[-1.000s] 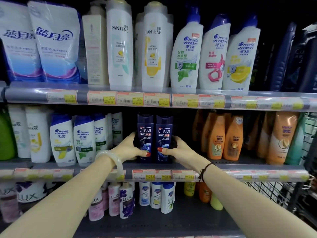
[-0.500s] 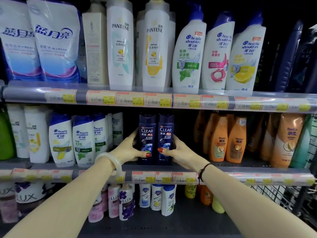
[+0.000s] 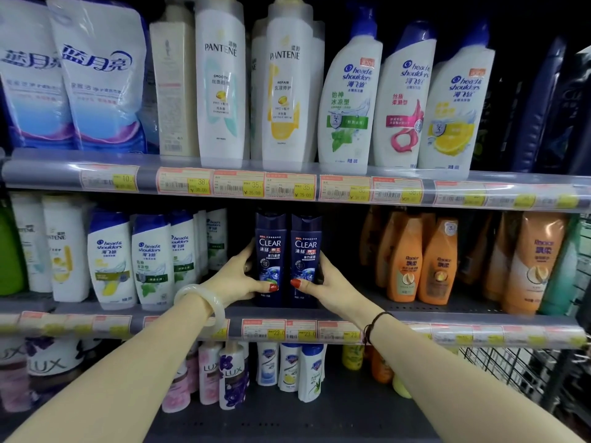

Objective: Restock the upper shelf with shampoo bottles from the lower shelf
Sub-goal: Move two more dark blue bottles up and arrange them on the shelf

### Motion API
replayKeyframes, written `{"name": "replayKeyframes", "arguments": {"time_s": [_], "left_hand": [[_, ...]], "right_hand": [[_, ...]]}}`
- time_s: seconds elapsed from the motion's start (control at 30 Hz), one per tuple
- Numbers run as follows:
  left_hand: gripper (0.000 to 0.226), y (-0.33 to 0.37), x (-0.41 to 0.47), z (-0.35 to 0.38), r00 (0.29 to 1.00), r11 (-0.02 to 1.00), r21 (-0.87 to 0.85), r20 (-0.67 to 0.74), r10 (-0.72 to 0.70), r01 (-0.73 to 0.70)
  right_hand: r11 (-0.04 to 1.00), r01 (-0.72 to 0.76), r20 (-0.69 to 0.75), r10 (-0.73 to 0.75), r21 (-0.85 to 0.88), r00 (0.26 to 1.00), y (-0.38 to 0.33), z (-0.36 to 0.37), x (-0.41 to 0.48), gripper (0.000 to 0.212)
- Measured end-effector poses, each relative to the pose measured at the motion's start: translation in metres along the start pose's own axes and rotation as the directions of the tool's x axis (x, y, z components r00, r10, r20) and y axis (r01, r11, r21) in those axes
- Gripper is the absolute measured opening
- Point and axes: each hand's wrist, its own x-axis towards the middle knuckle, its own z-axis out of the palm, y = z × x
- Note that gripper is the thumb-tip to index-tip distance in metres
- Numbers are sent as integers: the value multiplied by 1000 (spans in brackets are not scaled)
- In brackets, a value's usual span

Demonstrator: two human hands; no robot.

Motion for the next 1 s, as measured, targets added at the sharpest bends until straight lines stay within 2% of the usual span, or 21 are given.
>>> {"name": "replayKeyframes", "arguments": {"time_s": [0.1, 0.23, 0.37, 0.47, 0.6, 0.7, 0.83, 0.93, 1.0], "left_hand": [[94, 3, -5, 6, 999, 1000, 24, -48, 18, -17], [81, 7, -12, 7, 981, 973, 230, -191, 25, 20], [63, 24, -28, 12, 938, 894, 444, -287, 197, -52], [48, 37, -41, 19, 874, 870, 472, -351, 337, -146], [28, 45, -48, 34, 922, 823, 529, -175, 347, -209], [36, 53, -46, 53, 953, 759, 606, -4, 303, -239], [50, 65, -35, 83, 952, 599, 742, 196, 236, -301], [56, 72, -24, 111, 942, 519, 787, 262, 208, -333], [60, 75, -15, 130, 939, 511, 788, 279, 201, -344]], "right_hand": [[1000, -22, -4, 22, -8, 1000, -1, -1, -2, 71], [995, -94, -22, 93, -37, 995, -3, -7, -10, 79], [977, -166, -86, 155, -133, 984, -11, -28, -25, 76], [962, -182, -106, 164, -203, 981, -17, -46, -34, 67], [938, -178, -141, 141, -296, 980, -24, -62, -43, 63], [887, -195, -121, 159, -419, 980, -27, -71, -52, 63], [736, -216, -98, 201, -642, 975, -30, -94, -67, 59], [585, -231, -116, 228, -777, 967, -31, -118, -83, 41], [511, -259, -147, 249, -820, 957, -28, -137, -94, 32]]}}
